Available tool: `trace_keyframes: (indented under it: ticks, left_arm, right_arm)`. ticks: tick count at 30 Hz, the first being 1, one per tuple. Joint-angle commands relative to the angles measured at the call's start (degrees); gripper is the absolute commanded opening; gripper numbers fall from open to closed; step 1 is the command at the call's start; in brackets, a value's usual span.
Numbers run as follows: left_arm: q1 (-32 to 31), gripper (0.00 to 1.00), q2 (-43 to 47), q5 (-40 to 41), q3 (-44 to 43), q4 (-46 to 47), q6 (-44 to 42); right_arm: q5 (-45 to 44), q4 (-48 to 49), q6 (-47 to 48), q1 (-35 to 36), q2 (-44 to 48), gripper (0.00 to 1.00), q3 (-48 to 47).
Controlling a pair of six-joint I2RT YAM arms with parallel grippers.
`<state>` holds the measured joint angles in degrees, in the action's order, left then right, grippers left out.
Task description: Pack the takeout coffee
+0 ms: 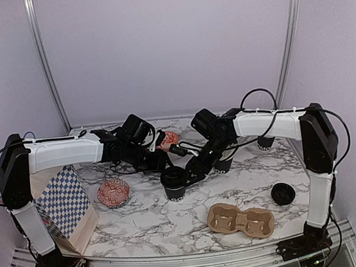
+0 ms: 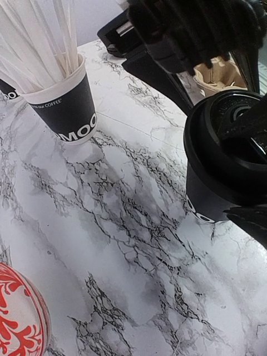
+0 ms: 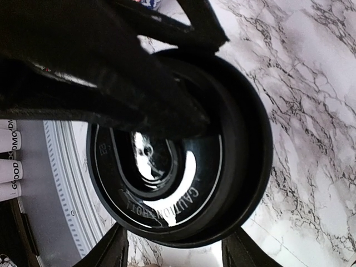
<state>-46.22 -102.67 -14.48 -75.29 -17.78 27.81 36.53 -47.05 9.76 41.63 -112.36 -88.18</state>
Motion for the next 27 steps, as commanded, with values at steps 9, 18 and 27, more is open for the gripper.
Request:
trace_keyframes:
  ticks: [9, 18, 27]
  left_arm:
    - [-0.3, 0.41, -0.6, 0.8, 5.8, -5.6, 1.1]
    - [-0.3, 0.41, 2.4, 1.7, 6.2, -6.4, 3.2]
    - [-0.3, 0.41, 2.3, 2.6, 7.1, -6.2, 4.2]
  right_arm:
    - [-14.2, 1.8, -0.4, 0.2, -4.6, 0.51, 0.2]
    - [-5.4, 1.2, 6.3, 0.1, 4.5, 0.49, 2.3]
    - [-4.4, 3.0, 21.7, 2.4, 13.6, 0.25, 5.8]
